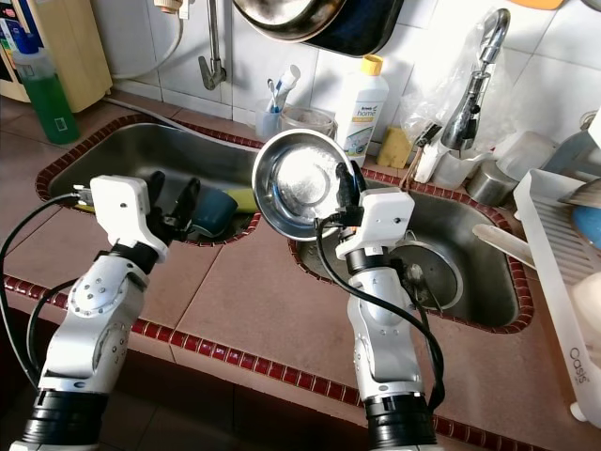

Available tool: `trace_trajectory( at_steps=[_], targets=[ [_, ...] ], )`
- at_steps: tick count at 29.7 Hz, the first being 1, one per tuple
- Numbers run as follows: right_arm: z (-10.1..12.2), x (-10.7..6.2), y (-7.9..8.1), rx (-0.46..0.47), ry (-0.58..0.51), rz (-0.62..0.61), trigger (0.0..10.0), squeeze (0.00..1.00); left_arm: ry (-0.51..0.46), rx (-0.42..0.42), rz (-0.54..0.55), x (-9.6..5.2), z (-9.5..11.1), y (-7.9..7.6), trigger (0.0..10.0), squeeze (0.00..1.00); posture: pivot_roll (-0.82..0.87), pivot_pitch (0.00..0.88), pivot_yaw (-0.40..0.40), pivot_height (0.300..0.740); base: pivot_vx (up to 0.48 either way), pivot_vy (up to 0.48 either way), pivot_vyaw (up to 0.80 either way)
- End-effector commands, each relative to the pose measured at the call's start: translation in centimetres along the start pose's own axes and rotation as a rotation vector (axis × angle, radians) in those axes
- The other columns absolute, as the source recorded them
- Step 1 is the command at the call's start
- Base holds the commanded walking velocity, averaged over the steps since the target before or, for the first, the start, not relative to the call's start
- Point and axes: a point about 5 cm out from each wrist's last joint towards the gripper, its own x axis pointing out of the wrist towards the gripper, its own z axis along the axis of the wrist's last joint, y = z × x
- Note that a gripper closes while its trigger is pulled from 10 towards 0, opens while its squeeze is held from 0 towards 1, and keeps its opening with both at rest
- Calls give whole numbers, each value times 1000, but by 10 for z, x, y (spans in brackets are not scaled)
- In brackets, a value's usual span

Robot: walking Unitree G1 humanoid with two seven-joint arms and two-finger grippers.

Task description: Kitchen organization

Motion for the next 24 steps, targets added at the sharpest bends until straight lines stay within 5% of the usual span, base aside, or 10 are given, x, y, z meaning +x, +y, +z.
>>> trace_trajectory(
  at_steps=[1,9,24],
  targets=[
    [2,-2,-1,-12,-15,-9,10000,0,14,-8,-17,0,-2,-4,10000,0,-125,0,-62,732,0,0,0],
    [0,-5,3,-11,-7,-9,10000,0,34,17,12,-4,-4,6,10000,0,-131,0,-50,732,0,0,0],
    [-1,-8,4,-13,0,0,10000,0,52,36,30,-6,-6,11,10000,0,-133,0,-50,732,0,329,0]
  ],
)
